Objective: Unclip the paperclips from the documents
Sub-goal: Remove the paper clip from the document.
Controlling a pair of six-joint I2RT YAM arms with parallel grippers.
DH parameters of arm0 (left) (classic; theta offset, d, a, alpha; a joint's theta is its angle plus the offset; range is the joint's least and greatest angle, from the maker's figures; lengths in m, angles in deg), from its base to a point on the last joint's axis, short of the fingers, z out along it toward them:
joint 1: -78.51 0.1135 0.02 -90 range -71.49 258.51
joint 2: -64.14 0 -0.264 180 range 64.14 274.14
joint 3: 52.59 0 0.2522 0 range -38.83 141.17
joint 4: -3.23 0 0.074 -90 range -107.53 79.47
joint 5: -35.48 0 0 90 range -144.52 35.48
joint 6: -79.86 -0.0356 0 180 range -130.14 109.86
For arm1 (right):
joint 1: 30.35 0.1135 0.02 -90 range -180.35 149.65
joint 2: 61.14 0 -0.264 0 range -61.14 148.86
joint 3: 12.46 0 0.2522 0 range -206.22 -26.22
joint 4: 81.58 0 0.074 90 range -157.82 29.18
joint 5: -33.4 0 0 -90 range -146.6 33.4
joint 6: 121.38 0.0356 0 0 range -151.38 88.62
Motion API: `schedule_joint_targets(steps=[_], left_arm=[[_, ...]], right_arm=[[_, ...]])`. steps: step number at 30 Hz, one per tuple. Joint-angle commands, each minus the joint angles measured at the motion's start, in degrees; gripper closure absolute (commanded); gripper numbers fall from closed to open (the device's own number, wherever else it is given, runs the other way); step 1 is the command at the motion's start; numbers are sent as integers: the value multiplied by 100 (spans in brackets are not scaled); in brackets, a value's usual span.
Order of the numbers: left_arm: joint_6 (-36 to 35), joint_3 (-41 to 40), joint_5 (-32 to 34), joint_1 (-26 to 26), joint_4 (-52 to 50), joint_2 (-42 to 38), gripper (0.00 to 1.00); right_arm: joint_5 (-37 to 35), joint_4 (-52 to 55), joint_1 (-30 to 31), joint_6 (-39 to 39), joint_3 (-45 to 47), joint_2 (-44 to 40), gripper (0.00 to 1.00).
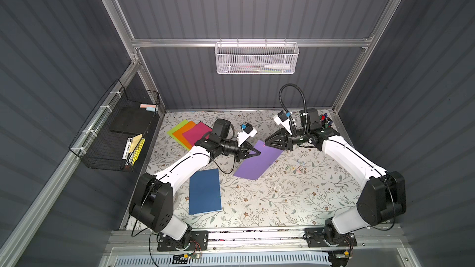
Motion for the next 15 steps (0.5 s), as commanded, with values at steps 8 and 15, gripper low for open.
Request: schedule_joint_targets(steps=[8, 15], left_arm=[[-146, 146, -189, -20, -119, 107, 100], [-155, 144, -202, -20, -145, 101, 100]], right_arm=[[323, 103, 19, -176, -81, 54, 90], [315, 105, 24, -156, -80, 74, 100]])
